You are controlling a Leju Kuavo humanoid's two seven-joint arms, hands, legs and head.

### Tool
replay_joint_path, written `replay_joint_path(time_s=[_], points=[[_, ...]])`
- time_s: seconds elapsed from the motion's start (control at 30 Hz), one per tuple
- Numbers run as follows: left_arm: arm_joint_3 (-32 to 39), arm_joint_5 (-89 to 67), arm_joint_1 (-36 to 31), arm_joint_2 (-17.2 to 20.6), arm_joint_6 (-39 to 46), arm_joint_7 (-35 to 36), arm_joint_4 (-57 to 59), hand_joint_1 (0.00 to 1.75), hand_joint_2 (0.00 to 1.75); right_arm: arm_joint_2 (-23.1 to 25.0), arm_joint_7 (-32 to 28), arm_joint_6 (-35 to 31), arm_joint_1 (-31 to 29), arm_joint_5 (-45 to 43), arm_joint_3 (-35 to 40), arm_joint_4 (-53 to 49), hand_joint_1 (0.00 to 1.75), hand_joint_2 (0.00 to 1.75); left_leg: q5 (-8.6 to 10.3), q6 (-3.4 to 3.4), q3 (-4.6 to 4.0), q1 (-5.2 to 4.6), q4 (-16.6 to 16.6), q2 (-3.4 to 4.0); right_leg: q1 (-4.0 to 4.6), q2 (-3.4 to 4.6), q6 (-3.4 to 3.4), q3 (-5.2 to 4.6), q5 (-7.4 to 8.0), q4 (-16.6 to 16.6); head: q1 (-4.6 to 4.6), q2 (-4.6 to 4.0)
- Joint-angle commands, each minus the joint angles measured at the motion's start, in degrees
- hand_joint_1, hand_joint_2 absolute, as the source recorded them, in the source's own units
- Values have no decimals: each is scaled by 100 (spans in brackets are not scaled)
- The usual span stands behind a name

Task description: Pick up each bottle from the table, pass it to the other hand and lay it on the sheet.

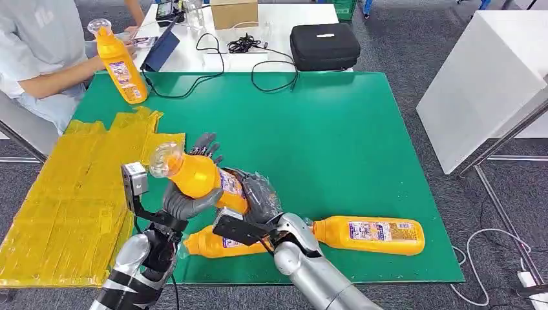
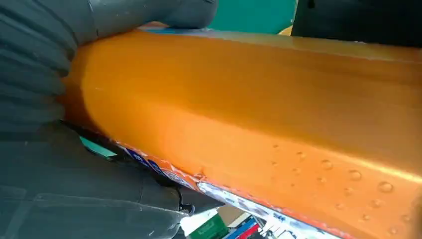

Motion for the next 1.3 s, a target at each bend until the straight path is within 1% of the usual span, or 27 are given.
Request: replay_joint_path(time_s=[0.03,0.07,0.1,0.13,0.17,0.2,0.23,0.3,0.37,0.4,0.47,0.5,0.67,0.7,0.77,0.8,0.87,0.9,1.03,1.07,1.1,1.13,1.17,1.2,1.23,1.27,1.3], points=[[-94,11,-443,-117,148,-22,507,12,175,-67,-2,352,-24,189,900,331,175,175,-9,-7,29,9,-4,-16,11,-21,-8,35,-14,-5,2,0],[-49,17,-417,-166,229,-41,488,175,175,-79,30,332,-16,177,900,303,173,175,-14,-8,37,11,-3,-16,13,-23,-9,43,-18,-4,-2,0],[-44,16,-411,-173,251,-46,479,175,175,-87,39,325,-14,166,897,292,173,175,-7,-5,22,7,-3,-14,8,-19,-6,26,-11,-4,0,0],[-14,23,-384,-191,305,-59,450,175,175,-100,52,301,-11,131,876,259,175,175,-14,-7,39,10,-3,-17,12,-25,-8,44,-19,-4,2,0],[4,28,-365,-196,340,-65,426,175,175,-113,58,293,-5,107,866,233,175,175,-6,-5,21,8,-2,-15,9,-20,-5,26,-11,-4,0,0],[4,28,-365,-196,340,-65,426,175,175,-113,58,293,-5,107,866,233,175,175,-13,-6,34,10,0,-18,13,-25,-7,40,-18,-2,0,0],[27,35,-346,-198,367,-73,404,175,175,-130,65,303,-5,78,848,205,175,175,-5,-3,19,6,-3,-14,8,-19,-4,22,-9,-4,0,0],[31,39,-341,-203,385,-76,391,175,175,-141,73,290,-4,65,835,194,175,175,-12,-5,33,9,0,-17,12,-25,-6,39,-17,-3,0,0],[32,39,-341,-205,388,-76,390,175,175,-143,74,280,-5,62,826,192,175,175,-3,-3,12,5,-3,-12,7,-17,-4,16,-6,-5,0,0],[32,39,-341,-205,388,-76,390,175,175,-143,74,280,-5,62,826,192,175,175,-8,-4,25,8,-2,-16,10,-22,-6,30,-13,-4,0,0],[32,39,-341,-205,388,-76,390,175,175,-143,74,280,-5,62,826,192,175,175,-2,-3,11,6,-3,-13,7,-17,-4,15,-6,-5,0,0],[32,39,-341,-205,388,-76,390,175,175,-143,74,280,-5,62,826,192,175,175,-10,-5,27,9,-1,-18,11,-24,-6,33,-15,-4,0,0],[32,39,-341,-205,388,-76,390,175,175,-143,74,280,-5,62,826,192,175,175,-2,-3,11,4,-3,-12,6,-16,-4,14,-6,-4,0,0],[32,39,-341,-205,388,-76,390,175,175,-143,74,280,-5,62,826,192,175,175,-8,-5,25,7,-2,-18,9,-24,-6,30,-14,-3,0,0],[32,39,-341,-205,388,-76,390,175,175,-143,74,280,-5,62,826,192,175,175,-1,-3,11,4,-3,-12,5,-16,-3,13,-5,-4,0,0],[32,39,-341,-205,388,-76,390,175,175,-143,74,280,-5,62,826,192,175,175,-8,-5,25,8,-1,-16,10,-22,-6,30,-13,-3,0,0],[32,39,-341,-205,388,-76,390,175,175,-143,74,280,-5,62,826,192,175,175,-4,-3,15,5,-3,-14,7,-19,-4,19,-8,-4,0,0],[32,39,-341,-205,388,-76,390,175,175,-143,74,280,-5,62,826,192,175,175,-9,-5,29,9,-1,-19,11,-25,-7,34,-15,-3,0,0],[37,28,-345,-204,445,-85,384,175,175,-139,63,211,5,22,784,158,175,175,-4,-4,15,6,-2,-14,7,-18,-4,19,-8,-4,0,0],[48,28,-344,-208,463,-95,378,175,175,-134,52,179,16,6,763,140,175,175,-10,-5,26,9,-1,-17,10,-24,-6,31,-15,-3,0,0],[62,48,-332,-204,477,-104,345,175,175,-128,37,167,37,-45,730,98,175,175,-4,-4,14,7,-2,-14,8,-18,-4,17,-8,-4,0,0],[97,182,-291,-204,433,-103,288,175,175,-123,-32,105,90,-137,661,-9,157,175,-10,-6,26,9,-1,-19,11,-25,-6,31,-15,-3,0,0],[101,187,-272,-189,436,-109,247,175,175,-123,-66,37,130,-181,613,-82,7,175,-9,-5,24,9,-1,-18,10,-24,-6,29,-14,-3,0,0],[127,179,-232,-185,487,-154,163,175,175,-144,-93,-23,184,-235,565,-205,0,175,-6,-4,17,7,-1,-14,9,-19,-5,20,-10,-4,0,0],[169,146,-191,-170,596,-211,54,175,175,-195,-121,-119,286,-335,469,-482,0,175,-14,-6,31,10,1,-17,12,-24,-7,36,-18,-1,0,0],[224,89,-146,-135,737,-268,-72,175,175,-296,-142,-213,395,-423,371,-834,0,175,-4,-3,10,5,-1,-13,6,-17,-4,13,-8,-2,0,0],[278,126,-112,-101,762,-272,-163,175,175,-380,-139,-249,468,-454,311,-1109,0,175,-17,-7,31,10,4,-18,12,-25,-8,36,-22,3,0,0]])
